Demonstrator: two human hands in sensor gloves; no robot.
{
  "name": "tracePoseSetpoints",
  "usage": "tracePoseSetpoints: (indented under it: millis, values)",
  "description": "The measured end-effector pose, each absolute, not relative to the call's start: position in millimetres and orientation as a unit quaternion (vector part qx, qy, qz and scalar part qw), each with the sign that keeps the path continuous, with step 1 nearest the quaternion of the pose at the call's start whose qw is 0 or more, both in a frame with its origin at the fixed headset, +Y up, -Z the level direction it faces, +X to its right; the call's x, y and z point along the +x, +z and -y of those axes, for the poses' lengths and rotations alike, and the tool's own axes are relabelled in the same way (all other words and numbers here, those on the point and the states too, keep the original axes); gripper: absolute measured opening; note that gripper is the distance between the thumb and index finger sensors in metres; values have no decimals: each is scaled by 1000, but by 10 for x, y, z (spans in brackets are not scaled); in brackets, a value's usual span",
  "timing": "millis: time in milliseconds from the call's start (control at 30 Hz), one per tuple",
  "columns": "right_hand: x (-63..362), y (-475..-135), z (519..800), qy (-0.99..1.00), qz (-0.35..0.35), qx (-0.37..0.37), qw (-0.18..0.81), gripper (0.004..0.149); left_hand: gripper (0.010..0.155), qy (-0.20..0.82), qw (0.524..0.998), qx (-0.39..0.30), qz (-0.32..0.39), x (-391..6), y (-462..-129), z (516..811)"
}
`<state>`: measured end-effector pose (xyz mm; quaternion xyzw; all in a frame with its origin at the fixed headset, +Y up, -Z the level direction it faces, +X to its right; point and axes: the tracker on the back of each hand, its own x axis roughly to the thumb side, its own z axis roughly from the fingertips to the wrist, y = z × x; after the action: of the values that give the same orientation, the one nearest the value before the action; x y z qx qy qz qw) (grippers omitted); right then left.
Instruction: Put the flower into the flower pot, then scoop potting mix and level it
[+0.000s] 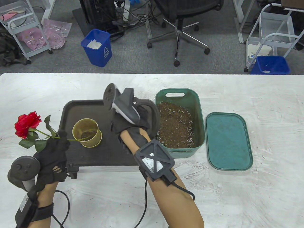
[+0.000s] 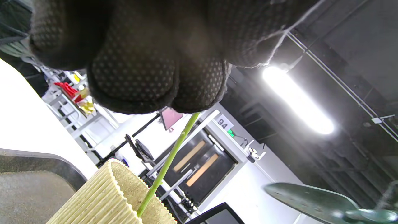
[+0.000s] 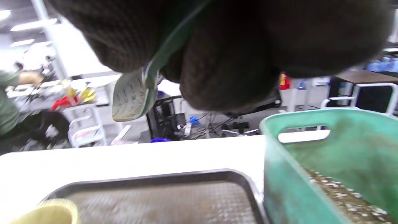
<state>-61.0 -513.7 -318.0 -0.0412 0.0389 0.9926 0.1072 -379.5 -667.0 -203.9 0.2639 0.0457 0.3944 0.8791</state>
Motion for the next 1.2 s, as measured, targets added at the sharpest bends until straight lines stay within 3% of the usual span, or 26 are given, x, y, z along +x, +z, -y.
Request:
tracePoseSetpoints:
  millis: [233,433,633,867,1200]
  values:
    - [282,-3217,5059,980,-31,-150,130,49,47,394,880,263,-45,-3787,-2042,6678]
    - [729,-3322,5376,969,-95,-221,57,49,47,401,877,260,-43,-3784,-2044,6679]
    - [824,-3439,5877,941,-227,-248,-38,49,47,401,877,260,-44,-3787,-2045,6678]
    - [907,-3533,6234,928,-258,-266,-39,49,47,395,880,262,-42,-3794,-2041,6675]
    - [1042,-3581,6380,925,-275,-248,81,50,47,397,878,262,-49,-3814,-2051,6674]
